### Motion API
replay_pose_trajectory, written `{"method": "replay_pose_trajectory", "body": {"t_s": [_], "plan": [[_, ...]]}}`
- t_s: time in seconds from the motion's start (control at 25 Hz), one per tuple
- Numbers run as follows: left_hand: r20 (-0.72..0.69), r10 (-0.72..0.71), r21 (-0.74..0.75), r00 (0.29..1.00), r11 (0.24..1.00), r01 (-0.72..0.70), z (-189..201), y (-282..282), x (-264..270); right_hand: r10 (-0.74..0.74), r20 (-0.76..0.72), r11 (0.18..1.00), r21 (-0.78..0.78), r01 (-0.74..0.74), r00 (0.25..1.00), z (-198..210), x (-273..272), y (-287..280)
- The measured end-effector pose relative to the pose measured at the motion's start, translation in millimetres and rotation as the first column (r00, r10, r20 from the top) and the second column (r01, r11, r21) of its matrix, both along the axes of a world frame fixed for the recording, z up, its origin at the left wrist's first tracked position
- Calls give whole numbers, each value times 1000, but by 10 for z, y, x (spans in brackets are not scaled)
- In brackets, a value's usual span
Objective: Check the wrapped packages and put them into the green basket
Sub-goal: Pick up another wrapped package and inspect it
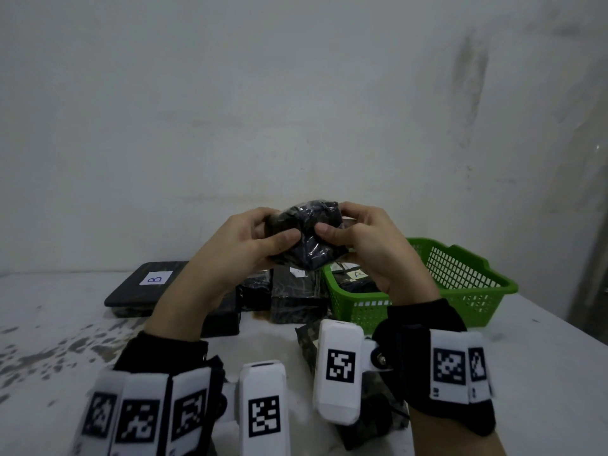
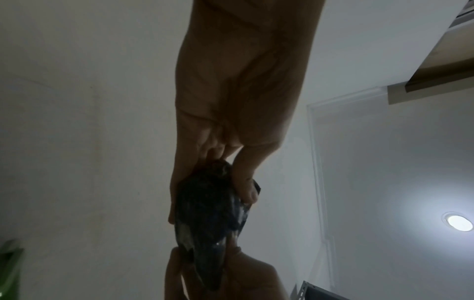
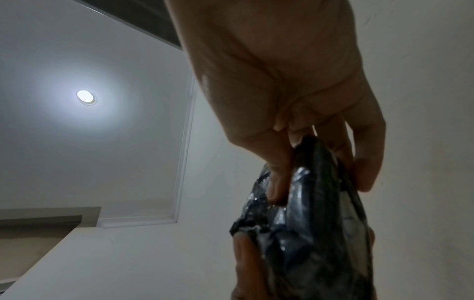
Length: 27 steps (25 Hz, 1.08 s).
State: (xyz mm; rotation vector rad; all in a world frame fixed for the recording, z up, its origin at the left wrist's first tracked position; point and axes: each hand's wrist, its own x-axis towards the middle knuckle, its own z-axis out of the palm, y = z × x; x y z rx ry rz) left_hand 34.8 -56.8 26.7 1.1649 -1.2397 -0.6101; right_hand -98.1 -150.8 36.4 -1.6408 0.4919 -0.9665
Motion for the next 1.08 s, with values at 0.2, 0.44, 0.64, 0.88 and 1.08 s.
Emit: {"method": "replay_pose_trajectory", "body": {"t_s": [0.2,0.44,0.64,0.88,1.08], "plan": [[51,148,-34,988,989,-147,-3,-28,35,122,-100,990,-57,-128,988,-17,11,36],[88,118,-27,989,993,-116,-2,-1,42,111,-24,994,-4,-111,993,-12,-13,-9],[212,185,-47,960,983,-179,-17,-20,37,61,-20,998,-23,-61,998,-18,0,-30],[162,219,-168,962,967,-192,-17,-21,133,155,17,983,-106,-152,988,-7,-47,-21],[248,163,-209,955,972,-112,-5,37,128,270,-133,960,-41,-277,954,-27,-87,29]]}}
